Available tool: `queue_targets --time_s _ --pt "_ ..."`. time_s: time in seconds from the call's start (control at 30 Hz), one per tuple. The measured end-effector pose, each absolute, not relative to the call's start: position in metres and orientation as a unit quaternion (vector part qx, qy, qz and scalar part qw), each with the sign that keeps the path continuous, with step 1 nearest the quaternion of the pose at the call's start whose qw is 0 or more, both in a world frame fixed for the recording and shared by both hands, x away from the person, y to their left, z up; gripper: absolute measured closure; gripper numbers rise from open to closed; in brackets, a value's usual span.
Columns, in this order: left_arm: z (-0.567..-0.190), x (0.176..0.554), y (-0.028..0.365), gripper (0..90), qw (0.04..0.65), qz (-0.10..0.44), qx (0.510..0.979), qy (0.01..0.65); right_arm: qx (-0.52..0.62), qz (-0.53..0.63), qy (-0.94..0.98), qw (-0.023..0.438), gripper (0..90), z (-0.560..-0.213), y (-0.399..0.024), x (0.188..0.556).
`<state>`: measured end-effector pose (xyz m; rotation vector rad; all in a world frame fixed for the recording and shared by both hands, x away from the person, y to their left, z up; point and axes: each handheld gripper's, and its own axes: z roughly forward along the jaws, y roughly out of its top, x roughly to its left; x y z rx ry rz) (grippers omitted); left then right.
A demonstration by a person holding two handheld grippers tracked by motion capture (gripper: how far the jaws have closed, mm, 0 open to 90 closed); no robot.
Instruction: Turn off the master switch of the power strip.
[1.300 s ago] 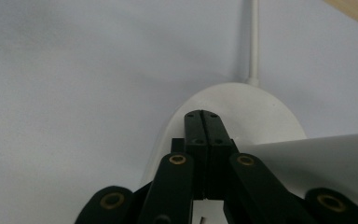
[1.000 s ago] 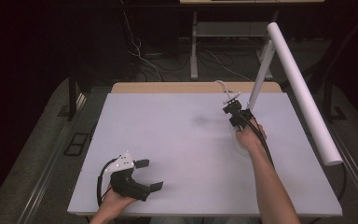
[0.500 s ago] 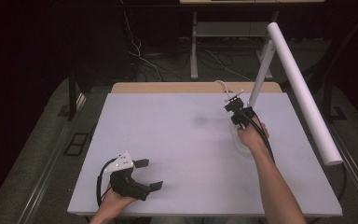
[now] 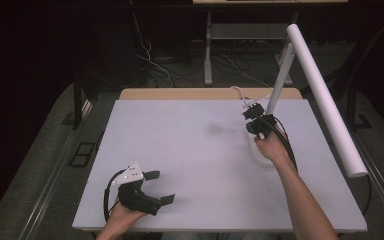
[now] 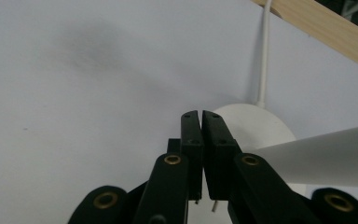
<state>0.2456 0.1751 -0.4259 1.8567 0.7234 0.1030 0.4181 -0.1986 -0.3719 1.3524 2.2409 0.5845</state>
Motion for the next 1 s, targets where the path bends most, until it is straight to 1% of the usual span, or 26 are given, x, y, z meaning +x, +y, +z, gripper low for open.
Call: queue_targets --time_s 0.17,0.27,0.33,0.37,0.4,0.43,0.47,0.6,0.63,0.67,0.7,0.8,0.83,0.9,0.93,0.97,1.0 --pt "-0.426 0.246 0.175 0.0 0.541 0.044 0.783 0.304 0.482 0.252 0.813 0.209 76.2 -0.363 -0.198 0.409" --pt "-0.426 0.246 0.174 0.0 0.542 0.044 0.782 0.304 0.482 0.275 0.810 0.192 67.8 -0.359 -0.198 0.402" --pt "-0.427 0.246 0.174 0.0 0.540 0.043 0.783 0.304 0.481 0.288 0.808 0.183 60.0 -0.357 -0.199 0.396" --pt "-0.427 0.246 0.174 0.0 0.540 0.043 0.784 0.304 0.481 0.288 0.808 0.183 60.0 -0.357 -0.199 0.396" --pt "-0.427 0.246 0.174 0.0 0.540 0.043 0.784 0.304 0.472 0.306 0.808 0.176 51.7 -0.356 -0.200 0.390" --pt "-0.427 0.246 0.174 0.0 0.540 0.043 0.784 0.304 0.472 0.306 0.808 0.176 51.7 -0.356 -0.200 0.390" --pt "-0.427 0.246 0.174 0.0 0.540 0.042 0.783 0.305 0.470 0.315 0.806 0.175 43.5 -0.354 -0.201 0.382" --pt "-0.427 0.246 0.174 0.0 0.541 0.041 0.783 0.306 0.464 0.333 0.804 0.165 29.3 -0.353 -0.204 0.367" --pt "-0.427 0.246 0.173 0.0 0.541 0.041 0.782 0.306 0.464 0.333 0.804 0.165 29.3 -0.353 -0.204 0.367" --pt "-0.427 0.246 0.173 0.0 0.540 0.042 0.783 0.305 0.459 0.342 0.804 0.163 23.6 -0.352 -0.206 0.359" --pt "-0.427 0.246 0.173 0.0 0.540 0.041 0.783 0.306 0.459 0.342 0.804 0.163 23.6 -0.352 -0.206 0.359" --pt "-0.427 0.246 0.173 0.0 0.540 0.042 0.783 0.306 0.450 0.359 0.802 0.161 12.1 -0.352 -0.212 0.347" --pt "-0.427 0.246 0.173 0.0 0.540 0.042 0.783 0.306 0.448 0.365 0.801 0.154 10.3 -0.353 -0.214 0.345" --pt "-0.427 0.246 0.173 0.0 0.539 0.042 0.784 0.307 0.444 0.373 0.802 0.146 10.1 -0.353 -0.217 0.342" --pt "-0.427 0.247 0.173 0.0 0.538 0.043 0.784 0.307 0.442 0.378 0.800 0.145 6.4 -0.353 -0.219 0.340" --pt "-0.427 0.247 0.173 0.0 0.538 0.043 0.784 0.307 0.443 0.380 0.799 0.141 0.6 -0.353 -0.221 0.337" --pt "-0.427 0.247 0.173 0.0 0.538 0.042 0.784 0.307 0.442 0.381 0.800 0.139 0.3 -0.354 -0.224 0.335"
